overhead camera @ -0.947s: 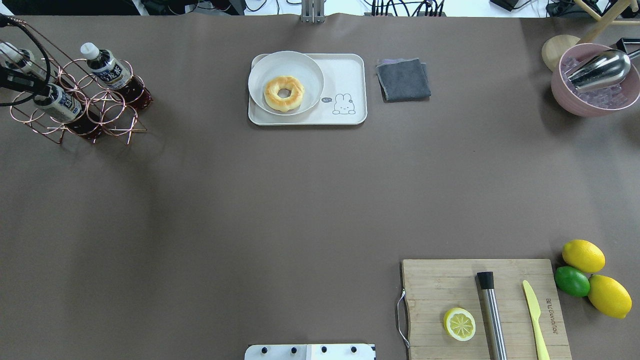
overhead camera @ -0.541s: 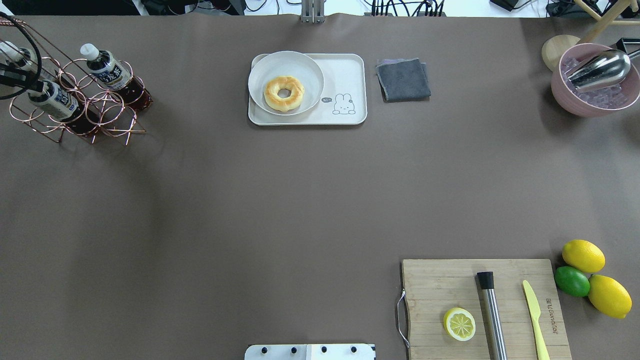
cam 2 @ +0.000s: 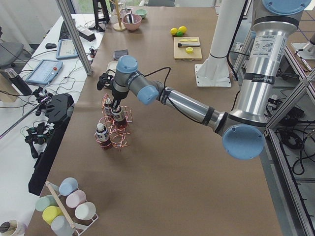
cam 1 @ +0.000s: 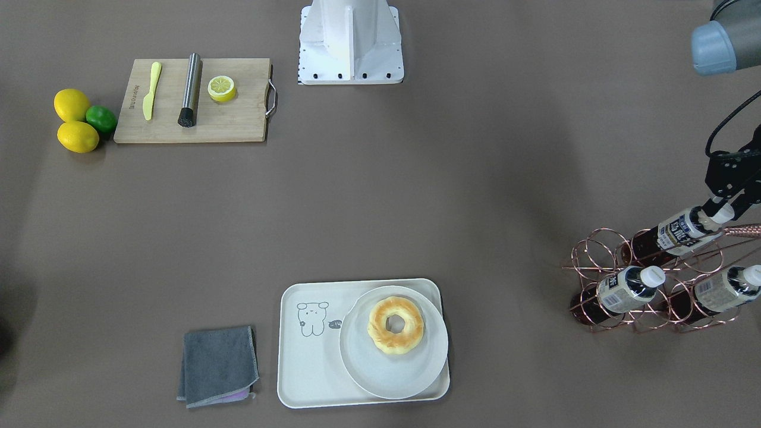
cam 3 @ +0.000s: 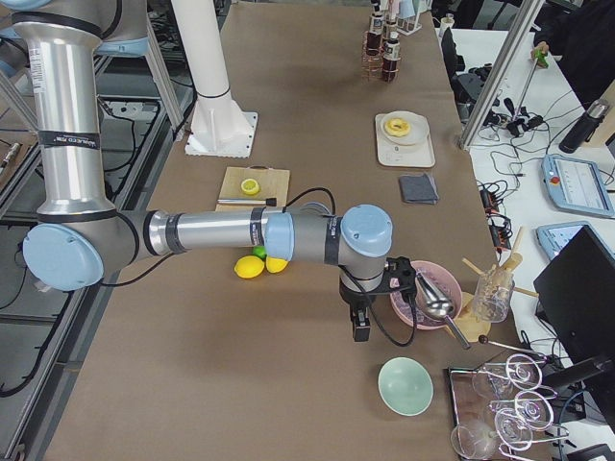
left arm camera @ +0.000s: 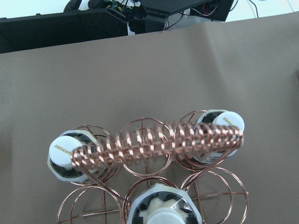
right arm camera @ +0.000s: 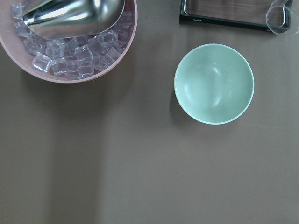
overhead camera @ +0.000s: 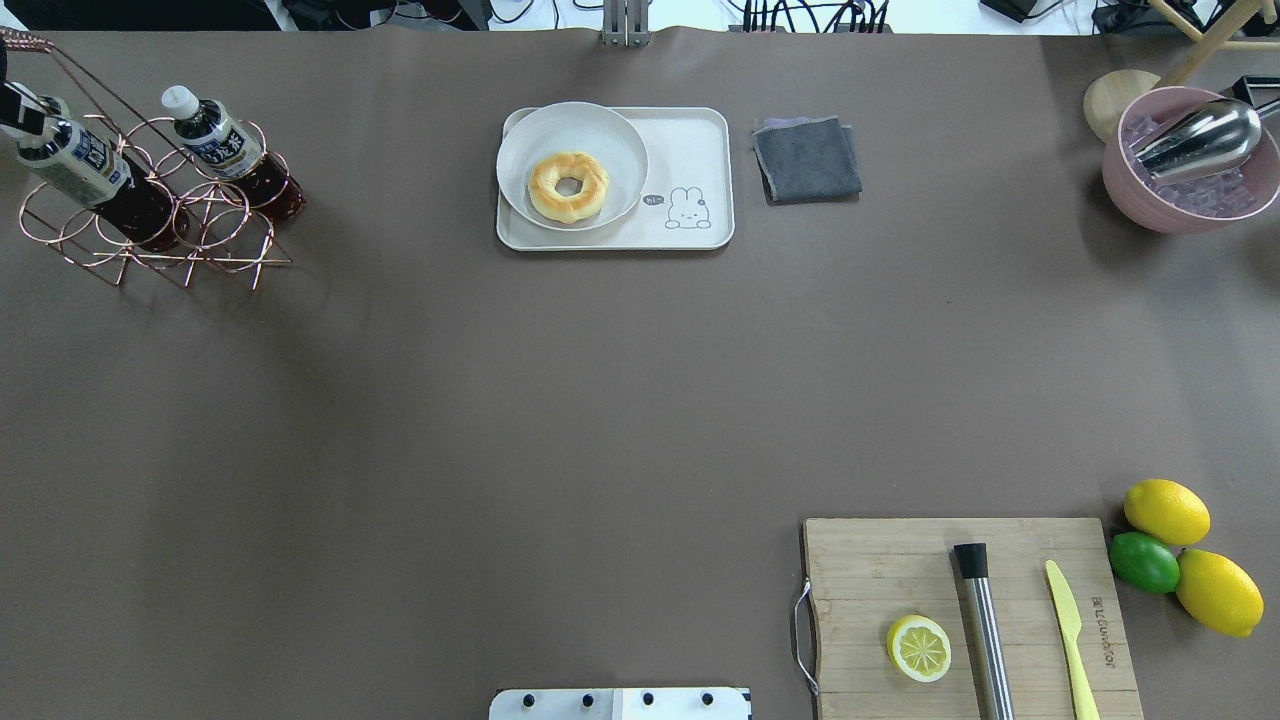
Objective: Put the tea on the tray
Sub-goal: 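Close the left gripper on the bottle cap and lift it from the rack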
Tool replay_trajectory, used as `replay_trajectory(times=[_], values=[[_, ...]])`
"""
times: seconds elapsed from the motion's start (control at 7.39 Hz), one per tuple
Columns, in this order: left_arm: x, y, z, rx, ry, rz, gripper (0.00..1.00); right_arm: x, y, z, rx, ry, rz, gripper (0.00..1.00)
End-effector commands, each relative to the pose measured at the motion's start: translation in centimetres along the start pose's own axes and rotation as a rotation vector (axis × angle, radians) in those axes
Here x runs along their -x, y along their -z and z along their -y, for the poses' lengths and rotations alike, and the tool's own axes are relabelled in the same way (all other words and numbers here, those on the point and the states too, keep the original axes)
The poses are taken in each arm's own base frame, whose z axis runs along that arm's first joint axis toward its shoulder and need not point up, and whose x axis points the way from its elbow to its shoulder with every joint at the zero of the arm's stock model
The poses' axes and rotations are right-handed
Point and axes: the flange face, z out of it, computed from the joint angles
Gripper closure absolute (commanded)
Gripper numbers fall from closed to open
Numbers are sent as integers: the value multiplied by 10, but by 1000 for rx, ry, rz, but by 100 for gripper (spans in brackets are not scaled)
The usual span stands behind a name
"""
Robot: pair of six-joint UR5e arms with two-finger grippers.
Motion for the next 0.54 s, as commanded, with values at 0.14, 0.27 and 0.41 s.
replay_trajectory(times=[0.14, 0.27, 0.41], values=[[-5, 71, 26, -64, 5, 26, 100, 1, 1, 3, -1, 0, 0, 0], [-3, 89, 28, -75, -9, 37, 100, 2, 2, 4, -3, 2, -1, 0], [-18, 105, 29, -69, -4, 40, 100, 2, 2, 4, -3, 2, 1, 0]])
